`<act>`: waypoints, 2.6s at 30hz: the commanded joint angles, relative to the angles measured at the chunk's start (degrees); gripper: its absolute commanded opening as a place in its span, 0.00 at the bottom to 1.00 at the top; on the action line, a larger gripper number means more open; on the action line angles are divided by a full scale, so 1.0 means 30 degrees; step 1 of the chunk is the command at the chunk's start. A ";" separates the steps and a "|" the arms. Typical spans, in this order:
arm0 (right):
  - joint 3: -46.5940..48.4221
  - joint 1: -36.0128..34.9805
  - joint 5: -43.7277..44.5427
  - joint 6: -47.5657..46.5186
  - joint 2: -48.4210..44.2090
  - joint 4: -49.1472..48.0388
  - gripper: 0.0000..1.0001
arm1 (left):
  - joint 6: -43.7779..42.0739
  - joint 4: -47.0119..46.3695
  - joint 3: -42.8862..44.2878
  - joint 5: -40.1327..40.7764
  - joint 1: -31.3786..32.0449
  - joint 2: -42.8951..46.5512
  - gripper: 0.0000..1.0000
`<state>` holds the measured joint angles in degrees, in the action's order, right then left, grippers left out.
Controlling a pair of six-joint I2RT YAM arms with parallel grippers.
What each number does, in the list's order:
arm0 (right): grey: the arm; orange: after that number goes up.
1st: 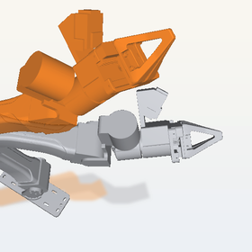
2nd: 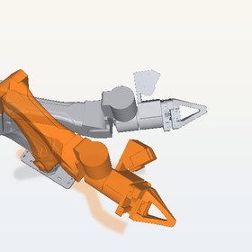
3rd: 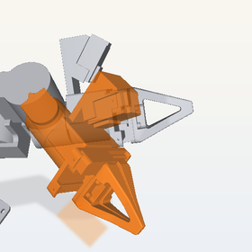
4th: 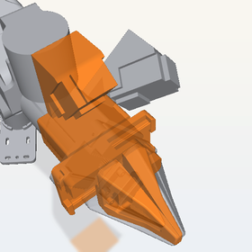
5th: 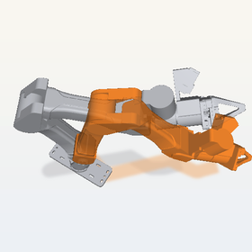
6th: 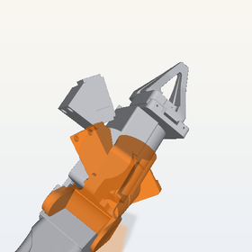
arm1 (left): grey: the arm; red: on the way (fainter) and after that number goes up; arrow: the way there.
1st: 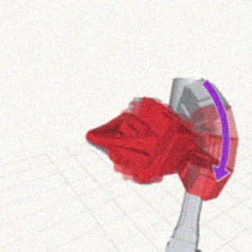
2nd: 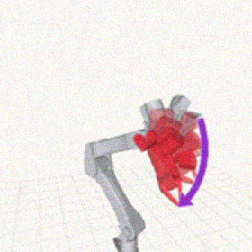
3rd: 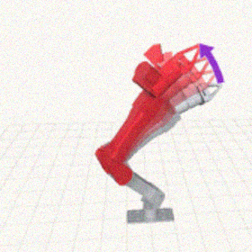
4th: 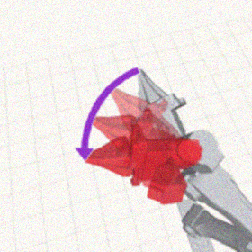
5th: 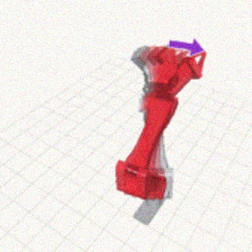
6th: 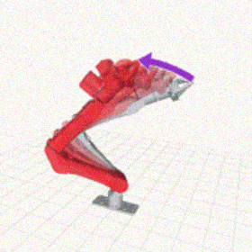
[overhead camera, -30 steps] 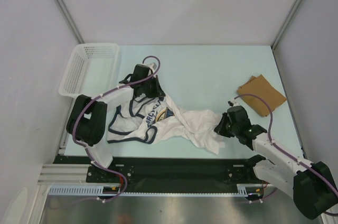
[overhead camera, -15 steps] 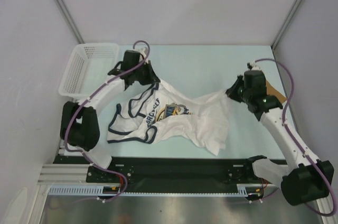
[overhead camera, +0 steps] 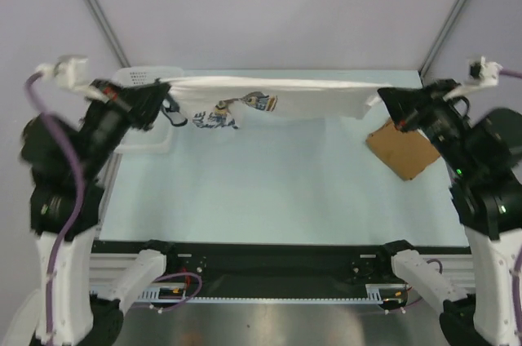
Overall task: Fold and stack the tank tops
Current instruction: Flatten the tank top out
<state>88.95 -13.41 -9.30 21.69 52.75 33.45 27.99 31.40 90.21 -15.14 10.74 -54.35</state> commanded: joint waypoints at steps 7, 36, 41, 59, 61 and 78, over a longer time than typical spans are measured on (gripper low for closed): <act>0.3539 0.0309 -0.4488 -0.0960 -0.3727 0.1495 0.00 | -0.0716 0.2187 0.2268 0.2350 -0.0036 0.5255 0.00; -0.0593 0.2945 -0.4486 0.1147 1.5659 -0.7402 0.00 | 0.1452 -1.2194 -0.4479 0.1500 -0.0095 -1.4806 0.00; 0.5088 0.3326 -0.4168 0.0857 2.1570 -0.6202 0.00 | 0.1773 -1.0090 0.1207 0.1531 -0.0241 -2.0599 0.00; -0.1160 0.4821 -0.2701 0.3461 1.7435 -0.7515 0.49 | 0.0048 -0.5751 0.0729 0.2990 -0.0271 -1.6229 1.00; -0.4606 0.4792 -0.2672 0.3753 1.4922 -0.7869 0.46 | -0.0597 -0.4757 -0.1646 0.3869 0.0079 -1.4241 1.00; -1.6931 0.0954 0.1049 0.4520 0.2751 -0.7372 0.34 | -0.1302 -0.3026 -0.4381 0.7712 -0.0241 -1.6771 0.69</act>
<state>40.05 -10.35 -8.71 37.23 63.09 10.02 25.39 21.26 73.95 6.55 10.20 -102.52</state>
